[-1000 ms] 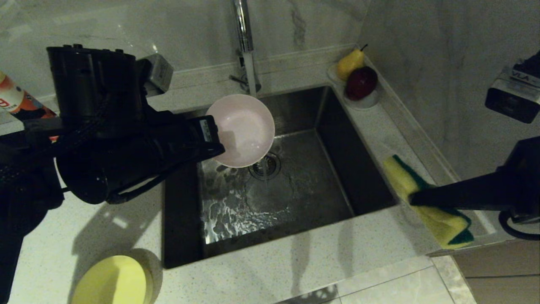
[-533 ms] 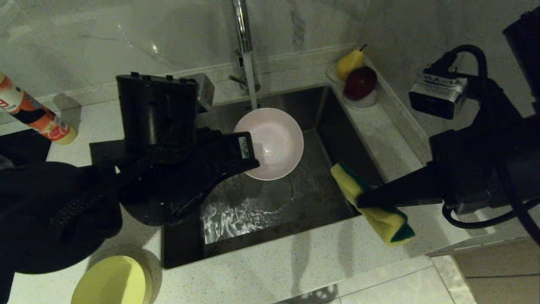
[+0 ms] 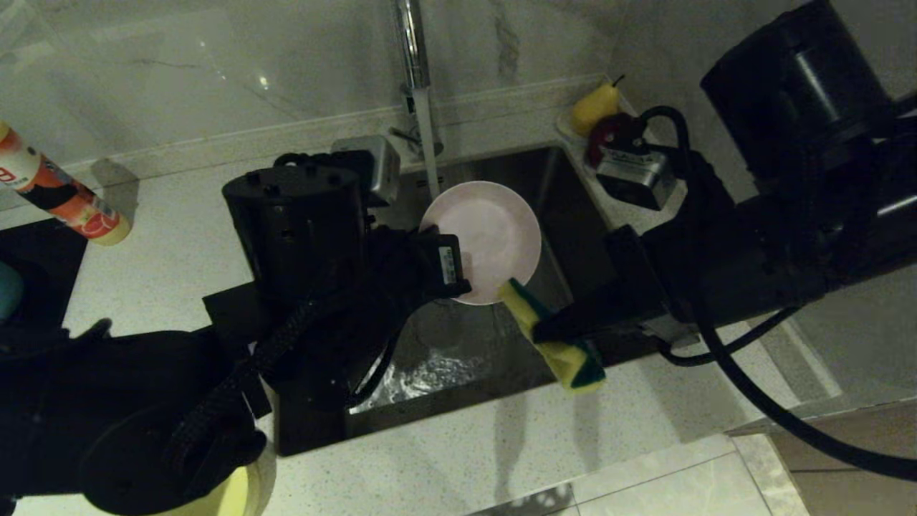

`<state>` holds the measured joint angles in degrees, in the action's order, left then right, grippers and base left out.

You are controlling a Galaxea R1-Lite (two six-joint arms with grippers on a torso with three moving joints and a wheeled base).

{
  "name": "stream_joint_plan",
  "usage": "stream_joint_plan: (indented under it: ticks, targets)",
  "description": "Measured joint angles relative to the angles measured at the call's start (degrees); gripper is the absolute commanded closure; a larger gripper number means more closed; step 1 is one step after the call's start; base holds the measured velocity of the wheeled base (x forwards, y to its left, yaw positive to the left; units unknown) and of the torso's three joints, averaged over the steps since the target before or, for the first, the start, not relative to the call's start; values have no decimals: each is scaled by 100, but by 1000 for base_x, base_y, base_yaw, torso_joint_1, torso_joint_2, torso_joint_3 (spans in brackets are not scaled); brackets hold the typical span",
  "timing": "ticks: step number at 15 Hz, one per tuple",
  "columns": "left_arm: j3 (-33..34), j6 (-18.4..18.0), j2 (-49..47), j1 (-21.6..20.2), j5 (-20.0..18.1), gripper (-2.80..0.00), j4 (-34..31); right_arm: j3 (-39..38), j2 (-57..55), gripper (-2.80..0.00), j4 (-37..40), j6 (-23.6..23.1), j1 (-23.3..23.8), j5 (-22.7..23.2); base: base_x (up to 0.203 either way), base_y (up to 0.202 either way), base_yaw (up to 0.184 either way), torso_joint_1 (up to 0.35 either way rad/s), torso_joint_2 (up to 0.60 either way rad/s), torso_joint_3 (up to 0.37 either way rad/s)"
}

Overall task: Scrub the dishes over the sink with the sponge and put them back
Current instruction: Wipe the bowl

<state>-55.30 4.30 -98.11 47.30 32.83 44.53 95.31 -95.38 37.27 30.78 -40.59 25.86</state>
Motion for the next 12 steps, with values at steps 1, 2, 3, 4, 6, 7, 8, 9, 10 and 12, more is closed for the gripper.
stream_joint_plan:
  ticks: [1,2,3,4,6,7,8,9,10,12]
  targets:
    - [94,-156,-17,48,6,0,328,132,-116,0,10,0,2,-4,0,0,0,0,0,0]
    - [187,-291,-37,83,5,0,640,278,-217,0,36,0,1,-16,0,0,0,0,0,0]
    - [252,-329,-63,105,5,0,807,431,-307,0,54,-1,0,-21,0,0,0,0,0,0]
    - [299,-313,-86,116,-1,0,841,594,-401,0,105,2,2,-23,0,0,0,0,0,0]
    - [407,-310,-109,127,-12,0,850,900,-579,0,301,11,2,-26,0,0,0,0,0,0]
    - [468,-321,-113,138,-12,0,856,1038,-663,0,369,14,2,-26,0,0,0,0,0,0]
    - [508,-318,-115,149,-12,0,868,1133,-722,0,379,11,2,-32,0,0,0,0,0,0]
    - [549,-327,-113,157,-11,0,923,1224,-774,0,385,6,13,-75,0,0,0,0,0,0]
    - [574,-345,-113,162,-9,0,1043,1312,-819,0,391,2,36,-187,0,0,0,0,0,0]
    - [603,-360,-124,168,-9,0,1290,1437,-900,0,399,0,85,-382,0,0,0,0,0,0]
